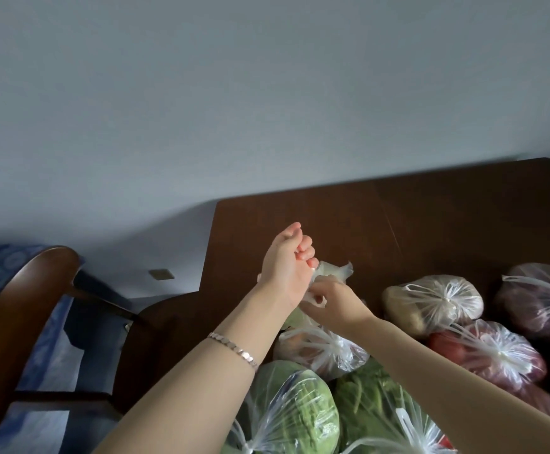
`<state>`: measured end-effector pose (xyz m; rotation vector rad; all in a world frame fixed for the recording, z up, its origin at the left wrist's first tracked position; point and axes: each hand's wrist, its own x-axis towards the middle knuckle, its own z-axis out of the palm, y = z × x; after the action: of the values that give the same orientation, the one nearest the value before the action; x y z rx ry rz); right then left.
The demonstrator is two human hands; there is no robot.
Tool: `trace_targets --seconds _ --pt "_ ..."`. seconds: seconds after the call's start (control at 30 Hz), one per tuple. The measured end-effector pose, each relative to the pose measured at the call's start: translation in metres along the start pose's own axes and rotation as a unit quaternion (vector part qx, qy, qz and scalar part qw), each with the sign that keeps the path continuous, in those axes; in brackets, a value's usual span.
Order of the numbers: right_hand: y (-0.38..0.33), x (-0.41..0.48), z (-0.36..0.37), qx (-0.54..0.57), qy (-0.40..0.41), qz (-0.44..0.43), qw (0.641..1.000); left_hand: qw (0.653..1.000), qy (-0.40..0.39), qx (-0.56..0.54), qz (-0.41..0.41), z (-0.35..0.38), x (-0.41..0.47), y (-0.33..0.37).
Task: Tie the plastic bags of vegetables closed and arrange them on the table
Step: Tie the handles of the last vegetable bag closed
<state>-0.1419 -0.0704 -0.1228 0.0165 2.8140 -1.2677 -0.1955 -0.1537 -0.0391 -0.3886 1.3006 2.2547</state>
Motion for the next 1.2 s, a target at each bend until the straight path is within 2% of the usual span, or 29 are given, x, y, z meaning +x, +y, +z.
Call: trace_targets --seconds 0.1,0.13,0.17,0.2,0.27,0.33,0.4,0.43,0.57,0.67,0.77,0.87,0.9,0.97,1.03,1.1,1.2 --pt "0.001 -0.004 0.001 0.011 0.027 0.033 0.999 0.999 -0.003 -0.032 -0.014 0.001 0.005 -0.003" --pt "0.000 -0.004 0.002 0.043 0.045 0.056 0.996 1.000 0.003 0.017 0.000 -0.002 0.007 -0.006" --pt "-0.001 -0.004 0.001 0.084 0.059 0.087 0.991 0.993 0.004 0.116 0.028 -0.007 0.008 -0.009" --pt "-0.002 -0.003 0.001 0.126 0.064 0.121 0.983 0.962 0.001 0.262 0.072 -0.015 0.009 -0.012" --pt "-0.003 -0.001 -0.002 0.205 0.061 0.165 0.963 0.847 -0.033 0.509 0.147 -0.035 0.010 -0.021" --pt "-0.004 -0.001 -0.007 0.274 0.062 0.173 0.944 0.765 -0.079 0.620 0.154 -0.052 0.010 -0.030" --pt "-0.002 0.000 -0.010 0.312 0.078 0.174 0.931 0.696 -0.083 0.682 0.207 -0.066 0.013 -0.039" --pt "0.001 0.000 -0.010 0.310 0.089 0.177 0.930 0.685 -0.081 0.686 0.232 -0.070 0.015 -0.042" --pt "0.010 0.000 -0.008 0.306 0.134 0.217 0.917 0.709 -0.063 0.650 0.268 -0.075 0.020 -0.047" --pt "0.011 0.003 -0.004 0.330 0.157 0.248 0.897 0.704 -0.063 0.644 0.292 -0.073 0.019 -0.051" --pt "0.013 0.005 0.002 0.294 0.160 0.244 0.910 0.718 -0.049 0.638 0.273 -0.069 0.018 -0.056" --pt "0.010 0.009 -0.002 0.271 0.167 0.221 0.922 0.731 -0.023 0.650 0.207 -0.063 0.020 -0.056" --pt "0.009 0.009 -0.004 0.270 0.167 0.224 0.921 0.745 -0.015 0.643 0.177 -0.061 0.020 -0.055" --pt "0.008 0.007 -0.007 0.273 0.148 0.215 0.926 0.797 0.012 0.596 0.098 -0.057 0.022 -0.048" --pt "0.006 0.001 -0.008 0.234 0.125 0.164 0.950 0.840 0.036 0.541 0.019 -0.055 0.025 -0.040" --pt "0.006 -0.004 -0.008 0.150 0.113 0.099 0.977 0.850 0.038 0.525 -0.028 -0.054 0.026 -0.036" --pt "0.007 -0.003 -0.007 0.000 0.095 0.015 0.995 0.847 0.028 0.529 -0.037 -0.053 0.022 -0.033"
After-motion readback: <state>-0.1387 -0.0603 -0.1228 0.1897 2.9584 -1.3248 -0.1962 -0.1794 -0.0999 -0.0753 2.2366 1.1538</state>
